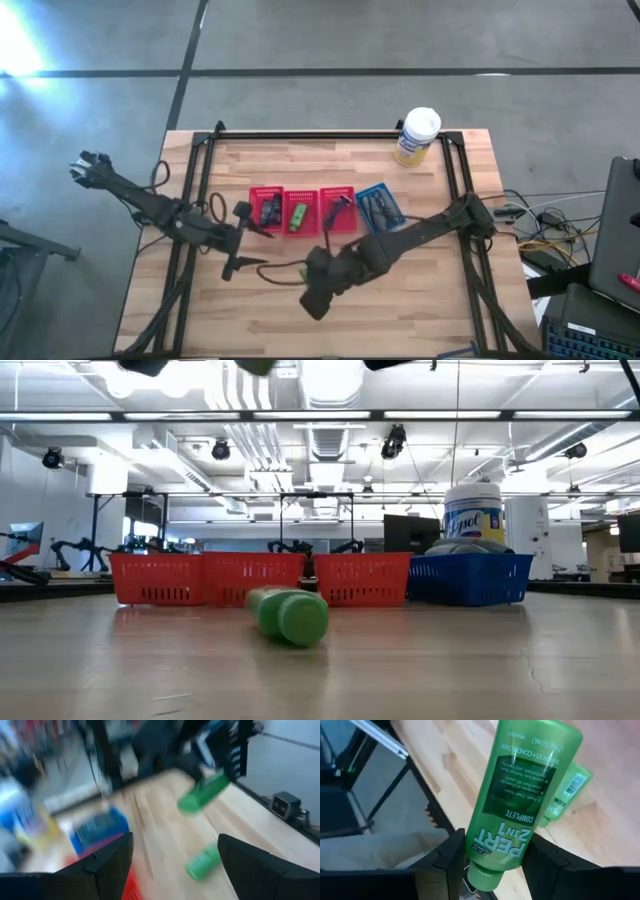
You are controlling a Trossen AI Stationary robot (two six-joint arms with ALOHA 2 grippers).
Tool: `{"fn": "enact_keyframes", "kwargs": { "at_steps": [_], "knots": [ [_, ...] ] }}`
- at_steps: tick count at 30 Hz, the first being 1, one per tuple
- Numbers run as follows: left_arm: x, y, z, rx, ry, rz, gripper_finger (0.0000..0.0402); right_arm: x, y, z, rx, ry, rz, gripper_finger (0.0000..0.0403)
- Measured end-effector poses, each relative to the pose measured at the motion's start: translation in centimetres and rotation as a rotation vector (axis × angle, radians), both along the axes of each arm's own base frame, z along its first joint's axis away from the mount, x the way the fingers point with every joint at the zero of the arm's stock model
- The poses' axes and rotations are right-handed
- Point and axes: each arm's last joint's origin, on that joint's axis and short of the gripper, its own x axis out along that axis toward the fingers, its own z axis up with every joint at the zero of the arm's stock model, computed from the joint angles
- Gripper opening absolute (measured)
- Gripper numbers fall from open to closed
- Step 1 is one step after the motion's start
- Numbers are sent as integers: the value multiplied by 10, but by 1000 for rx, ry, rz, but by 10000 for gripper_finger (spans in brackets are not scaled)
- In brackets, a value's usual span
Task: Pick & Place Travel size toiletries
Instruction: Put the green shampoo into the middle red bin
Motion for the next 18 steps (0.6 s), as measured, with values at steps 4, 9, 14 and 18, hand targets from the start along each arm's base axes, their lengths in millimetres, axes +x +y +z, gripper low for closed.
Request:
{"fn": "enact_keyframes", "kwargs": {
  "at_steps": [4, 9, 14, 18],
  "knots": [
    [8, -5, 5, 194, -121, -94, 294, 2, -6, 4, 32, -14, 64, 150],
    [26, -15, 1, 365, -122, -139, 294, 6, -17, 10, 89, -31, 108, 153],
    [45, -25, 0, 440, -93, -148, 294, 11, -28, 11, 96, -35, 86, 151],
    [55, -29, 0, 492, -81, -138, 293, 18, -42, 16, 112, -92, 90, 150]
  ]
}}
